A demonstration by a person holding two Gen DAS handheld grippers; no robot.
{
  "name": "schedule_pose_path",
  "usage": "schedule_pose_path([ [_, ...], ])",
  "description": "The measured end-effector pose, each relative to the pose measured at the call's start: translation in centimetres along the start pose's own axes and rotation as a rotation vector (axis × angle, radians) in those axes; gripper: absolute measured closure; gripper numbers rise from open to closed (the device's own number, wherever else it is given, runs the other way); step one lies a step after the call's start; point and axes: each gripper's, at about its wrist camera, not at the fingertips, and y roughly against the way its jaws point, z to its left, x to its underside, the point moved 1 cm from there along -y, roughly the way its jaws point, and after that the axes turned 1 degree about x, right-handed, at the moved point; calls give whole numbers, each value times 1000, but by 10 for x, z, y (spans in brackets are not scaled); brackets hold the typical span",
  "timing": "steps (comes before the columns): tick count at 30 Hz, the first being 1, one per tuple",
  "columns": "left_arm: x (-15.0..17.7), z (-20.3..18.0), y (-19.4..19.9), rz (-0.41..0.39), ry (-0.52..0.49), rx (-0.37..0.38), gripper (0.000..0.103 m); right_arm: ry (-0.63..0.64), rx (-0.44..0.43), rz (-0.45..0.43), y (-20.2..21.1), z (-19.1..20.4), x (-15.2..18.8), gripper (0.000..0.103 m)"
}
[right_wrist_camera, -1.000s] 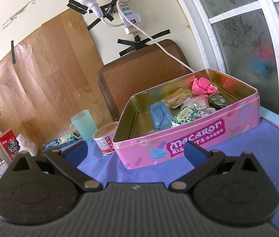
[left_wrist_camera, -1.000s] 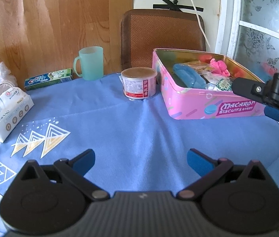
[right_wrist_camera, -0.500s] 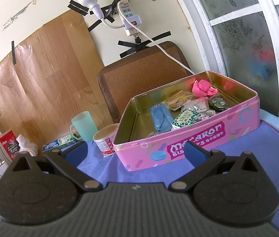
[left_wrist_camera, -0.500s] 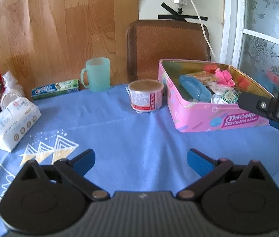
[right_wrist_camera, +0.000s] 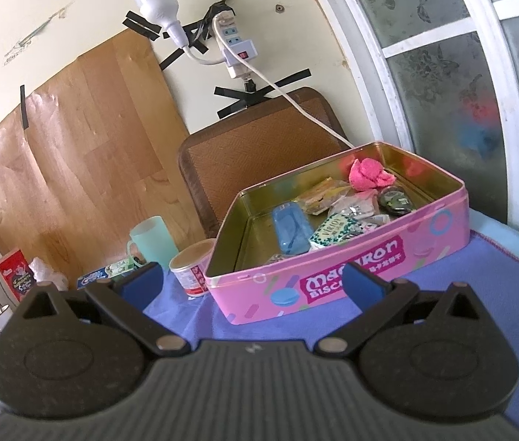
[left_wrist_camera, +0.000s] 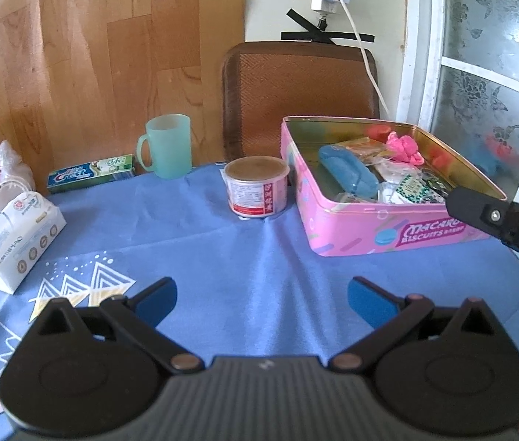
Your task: Organize soft objects
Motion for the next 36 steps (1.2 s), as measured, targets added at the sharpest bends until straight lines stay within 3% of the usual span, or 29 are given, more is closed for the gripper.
schedule_pose_path([
  [18, -7, -11, -3, 6, -17, 25, 0, -11, 22, -2, 1, -6, 0, 0],
  [36, -6, -21, -21, 72, -27, 43, 0, -38, 35, 21, -8, -19, 3, 0],
])
